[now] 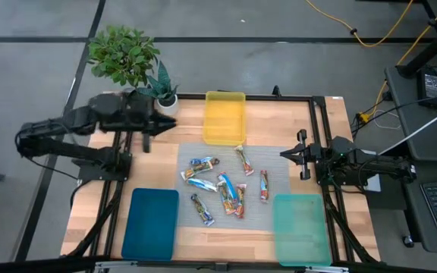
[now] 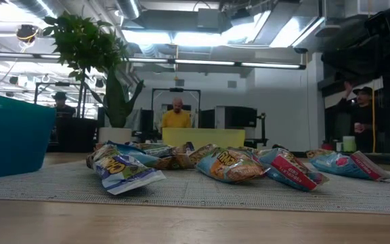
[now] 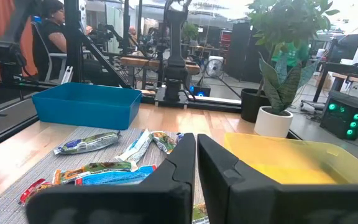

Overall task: Pick and place Granola Bars by type
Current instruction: Put the top blue granola bar into the blue bin

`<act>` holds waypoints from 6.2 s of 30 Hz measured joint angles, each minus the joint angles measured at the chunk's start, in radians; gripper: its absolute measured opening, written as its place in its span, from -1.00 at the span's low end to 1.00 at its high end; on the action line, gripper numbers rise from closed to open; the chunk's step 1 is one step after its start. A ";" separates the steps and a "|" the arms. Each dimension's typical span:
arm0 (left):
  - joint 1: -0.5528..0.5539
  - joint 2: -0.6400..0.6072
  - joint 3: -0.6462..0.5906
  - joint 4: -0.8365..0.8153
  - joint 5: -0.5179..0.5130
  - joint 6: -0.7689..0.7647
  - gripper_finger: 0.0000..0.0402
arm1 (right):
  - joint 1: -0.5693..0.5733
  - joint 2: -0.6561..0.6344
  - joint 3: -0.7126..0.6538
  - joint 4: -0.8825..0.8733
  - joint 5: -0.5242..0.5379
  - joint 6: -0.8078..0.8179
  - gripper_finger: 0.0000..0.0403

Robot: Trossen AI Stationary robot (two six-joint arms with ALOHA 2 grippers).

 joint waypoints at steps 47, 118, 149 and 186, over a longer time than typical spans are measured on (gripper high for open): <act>0.002 0.709 -0.063 -0.243 0.104 0.183 0.34 | 0.000 0.000 0.000 0.000 0.000 0.000 -0.89; -0.005 0.811 -0.152 0.052 0.044 0.113 -0.57 | 0.000 0.000 0.000 0.000 0.000 0.000 -0.89; -0.035 0.360 0.412 -0.150 -0.256 -0.091 -0.84 | 0.000 0.003 0.000 0.000 0.000 0.000 -0.89; -1.080 0.272 0.412 -0.564 -0.195 -0.711 -0.86 | 0.000 0.003 0.000 0.000 0.000 0.000 -0.89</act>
